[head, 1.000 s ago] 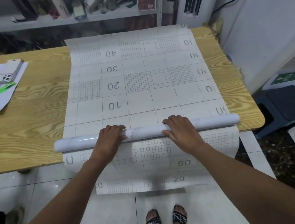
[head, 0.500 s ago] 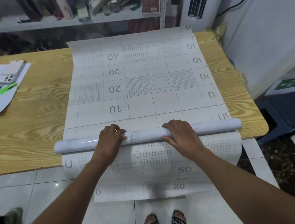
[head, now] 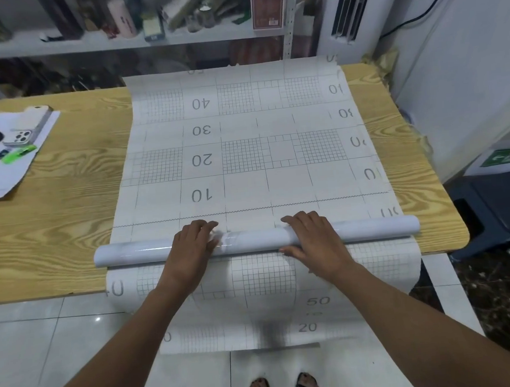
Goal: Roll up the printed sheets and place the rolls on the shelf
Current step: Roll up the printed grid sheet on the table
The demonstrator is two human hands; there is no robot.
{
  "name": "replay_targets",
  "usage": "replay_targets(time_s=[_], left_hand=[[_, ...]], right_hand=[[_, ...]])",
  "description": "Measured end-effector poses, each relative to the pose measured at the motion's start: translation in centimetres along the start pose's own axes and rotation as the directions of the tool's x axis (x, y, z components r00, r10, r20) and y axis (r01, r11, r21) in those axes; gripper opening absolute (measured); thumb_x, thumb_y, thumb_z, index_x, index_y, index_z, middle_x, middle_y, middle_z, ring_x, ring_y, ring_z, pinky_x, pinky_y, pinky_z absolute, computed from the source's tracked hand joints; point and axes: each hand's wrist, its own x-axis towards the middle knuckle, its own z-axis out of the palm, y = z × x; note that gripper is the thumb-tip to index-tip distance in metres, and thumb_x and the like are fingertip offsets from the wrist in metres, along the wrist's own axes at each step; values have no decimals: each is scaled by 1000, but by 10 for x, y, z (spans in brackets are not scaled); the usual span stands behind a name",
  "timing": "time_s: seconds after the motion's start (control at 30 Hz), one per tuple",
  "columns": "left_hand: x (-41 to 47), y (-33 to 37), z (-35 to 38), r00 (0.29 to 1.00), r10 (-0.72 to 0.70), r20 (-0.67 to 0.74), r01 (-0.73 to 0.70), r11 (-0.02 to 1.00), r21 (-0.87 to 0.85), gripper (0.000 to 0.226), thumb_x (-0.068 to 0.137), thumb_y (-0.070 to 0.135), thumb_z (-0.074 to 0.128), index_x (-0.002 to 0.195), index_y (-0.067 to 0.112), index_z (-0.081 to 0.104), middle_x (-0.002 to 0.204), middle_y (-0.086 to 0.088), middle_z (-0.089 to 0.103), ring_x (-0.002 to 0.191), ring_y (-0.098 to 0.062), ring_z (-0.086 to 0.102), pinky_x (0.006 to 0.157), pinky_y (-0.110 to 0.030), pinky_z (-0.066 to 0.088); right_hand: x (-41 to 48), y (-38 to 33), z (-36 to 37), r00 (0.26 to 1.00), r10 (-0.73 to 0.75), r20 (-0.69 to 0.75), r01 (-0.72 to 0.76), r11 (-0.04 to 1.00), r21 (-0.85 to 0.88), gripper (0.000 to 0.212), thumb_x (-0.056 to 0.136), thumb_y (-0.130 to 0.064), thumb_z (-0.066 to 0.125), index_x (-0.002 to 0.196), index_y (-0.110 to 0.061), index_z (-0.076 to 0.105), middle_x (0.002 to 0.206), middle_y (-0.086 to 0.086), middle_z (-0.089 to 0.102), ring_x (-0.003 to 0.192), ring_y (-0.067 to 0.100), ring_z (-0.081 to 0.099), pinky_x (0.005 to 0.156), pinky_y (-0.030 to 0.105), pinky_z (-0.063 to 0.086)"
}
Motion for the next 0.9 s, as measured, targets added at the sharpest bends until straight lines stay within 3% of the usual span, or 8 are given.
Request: replay_targets(time_s=[0.13,0.33,0.5,0.57,0.67,0.83,0.9], left_hand=[[0,-5,6,1000,23,-21,-22,999,30,42,83,43,39,115,16,47,106,-10,56,90,-18,41,80,-31,36],[3,-5,7,998,57,5,-57,998,28,48,78,53,42,114,22,44,106,-4,57,89,-22,49,76,-35,41],[5,-9,9,997,79,13,-79,997,2,55,69,45,68,114,25,43,105,-2,58,94,-16,41,82,-27,29],[5,-9,11,997,82,3,-82,997,-12,63,63,36,80,113,24,45,103,-2,59,93,-16,40,81,-25,26],[4,-11,13,994,104,-11,-105,994,-15,64,60,34,83,112,22,49,101,-2,59,92,-14,39,80,-23,24],[7,-13,12,993,120,-11,-120,993,-22,61,63,37,79,114,21,48,103,-2,57,93,-14,39,83,-24,23],[6,-13,11,992,126,-11,-126,992,-23,57,66,42,69,115,21,49,104,-1,57,95,-13,39,85,-23,23]], right_hand=[[5,3,0,1000,-20,9,20,1000,-2,45,79,-44,68,110,-12,60,99,3,60,85,25,54,77,35,45],[9,2,-3,999,-36,-9,36,999,-15,36,81,-41,67,103,-13,64,98,5,61,87,26,56,74,36,47],[12,1,-6,1000,-23,18,24,999,-47,53,87,-54,31,102,-16,65,95,1,59,83,21,54,72,32,45],[13,1,-6,999,-22,44,24,999,-46,56,87,-54,27,104,-17,65,96,1,59,85,21,53,75,32,44],[14,0,-7,997,-23,78,27,998,-49,59,88,-54,22,110,-17,62,100,1,59,89,21,52,80,33,42],[16,2,-5,997,-8,71,8,1000,9,42,93,-46,43,116,-14,57,107,2,60,96,24,52,86,35,39],[16,1,-4,999,-5,52,5,1000,10,40,93,-46,41,111,-14,59,104,1,61,93,24,53,84,35,39]])
